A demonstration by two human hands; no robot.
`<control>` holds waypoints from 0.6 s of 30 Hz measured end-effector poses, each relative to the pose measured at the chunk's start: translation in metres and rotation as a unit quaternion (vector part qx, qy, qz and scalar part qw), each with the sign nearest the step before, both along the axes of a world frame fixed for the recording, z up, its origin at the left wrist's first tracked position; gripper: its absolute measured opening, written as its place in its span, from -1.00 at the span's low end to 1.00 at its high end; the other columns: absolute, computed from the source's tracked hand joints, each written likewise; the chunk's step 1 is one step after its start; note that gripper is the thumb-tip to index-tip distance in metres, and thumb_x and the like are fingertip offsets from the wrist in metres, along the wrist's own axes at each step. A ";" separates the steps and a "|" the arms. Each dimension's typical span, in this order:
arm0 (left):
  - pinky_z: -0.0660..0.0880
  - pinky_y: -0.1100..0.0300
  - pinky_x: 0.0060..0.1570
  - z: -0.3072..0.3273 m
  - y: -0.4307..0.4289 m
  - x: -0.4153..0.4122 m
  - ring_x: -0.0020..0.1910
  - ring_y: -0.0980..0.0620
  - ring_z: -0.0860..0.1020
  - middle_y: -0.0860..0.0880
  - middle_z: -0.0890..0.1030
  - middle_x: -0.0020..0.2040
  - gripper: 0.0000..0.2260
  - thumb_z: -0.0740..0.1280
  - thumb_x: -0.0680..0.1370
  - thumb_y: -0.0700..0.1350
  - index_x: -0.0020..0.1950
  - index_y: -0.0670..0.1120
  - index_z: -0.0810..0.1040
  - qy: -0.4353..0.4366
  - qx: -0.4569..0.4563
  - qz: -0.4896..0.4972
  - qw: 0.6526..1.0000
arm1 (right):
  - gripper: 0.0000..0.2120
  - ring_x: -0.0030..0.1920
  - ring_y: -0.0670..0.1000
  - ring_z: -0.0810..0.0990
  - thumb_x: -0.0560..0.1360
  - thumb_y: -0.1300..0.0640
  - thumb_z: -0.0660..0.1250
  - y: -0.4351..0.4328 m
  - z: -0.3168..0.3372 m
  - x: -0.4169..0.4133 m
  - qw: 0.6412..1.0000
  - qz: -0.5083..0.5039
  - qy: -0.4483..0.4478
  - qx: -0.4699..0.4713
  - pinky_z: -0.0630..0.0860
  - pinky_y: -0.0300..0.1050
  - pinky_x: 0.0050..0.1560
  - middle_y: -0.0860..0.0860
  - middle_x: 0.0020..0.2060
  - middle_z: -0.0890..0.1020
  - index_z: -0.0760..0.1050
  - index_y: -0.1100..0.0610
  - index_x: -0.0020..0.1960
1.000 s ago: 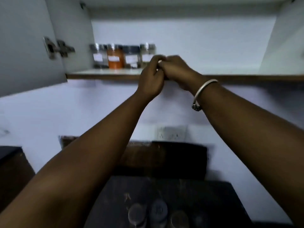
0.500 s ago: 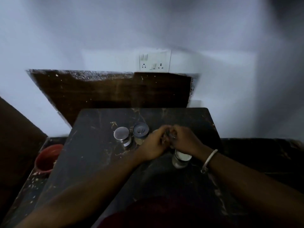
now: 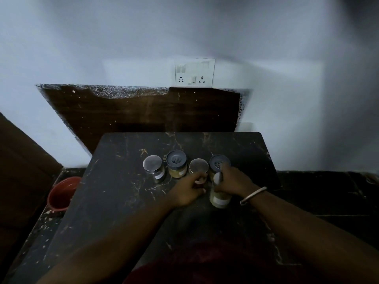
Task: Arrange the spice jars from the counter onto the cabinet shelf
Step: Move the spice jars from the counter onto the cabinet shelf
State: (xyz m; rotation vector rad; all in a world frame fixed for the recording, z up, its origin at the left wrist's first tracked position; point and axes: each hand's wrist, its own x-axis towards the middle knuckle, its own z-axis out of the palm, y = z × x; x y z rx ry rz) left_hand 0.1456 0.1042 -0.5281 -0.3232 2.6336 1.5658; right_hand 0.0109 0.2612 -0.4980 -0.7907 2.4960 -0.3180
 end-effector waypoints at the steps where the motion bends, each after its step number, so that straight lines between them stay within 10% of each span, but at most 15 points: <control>1: 0.55 -0.06 0.31 0.011 -0.003 -0.001 0.26 0.08 0.58 0.06 0.59 0.28 -0.57 0.44 0.56 -0.09 0.41 0.10 0.46 0.013 0.020 0.000 1.000 | -0.37 0.05 0.02 0.62 0.37 -0.10 0.55 -0.004 0.017 -0.003 1.000 0.005 -0.017 -0.018 0.61 -0.04 -0.01 0.06 0.15 0.60 0.36 0.04 0.31; 10: 0.56 0.19 0.21 0.147 -0.002 -0.007 0.38 0.05 0.56 0.00 0.54 0.41 -0.56 0.24 0.67 -0.19 0.56 -0.03 0.34 0.248 0.221 0.045 0.942 | -0.57 -0.20 -0.02 0.65 0.34 -0.36 0.46 -0.022 0.180 0.003 0.947 0.004 -0.005 -0.322 0.55 -0.05 -0.25 -0.06 -0.22 0.66 0.62 -0.02 -0.04; 18: 0.61 0.05 0.15 0.230 0.015 -0.001 0.27 -0.09 0.62 -0.17 0.55 0.41 -0.47 0.29 0.58 0.01 0.55 -0.08 0.36 0.368 0.338 0.099 0.860 | -0.64 0.08 0.08 0.63 0.52 -0.09 0.31 -0.027 0.214 0.041 0.699 -0.038 -0.141 -0.700 0.60 -0.03 0.03 0.12 0.06 0.64 0.57 0.11 0.19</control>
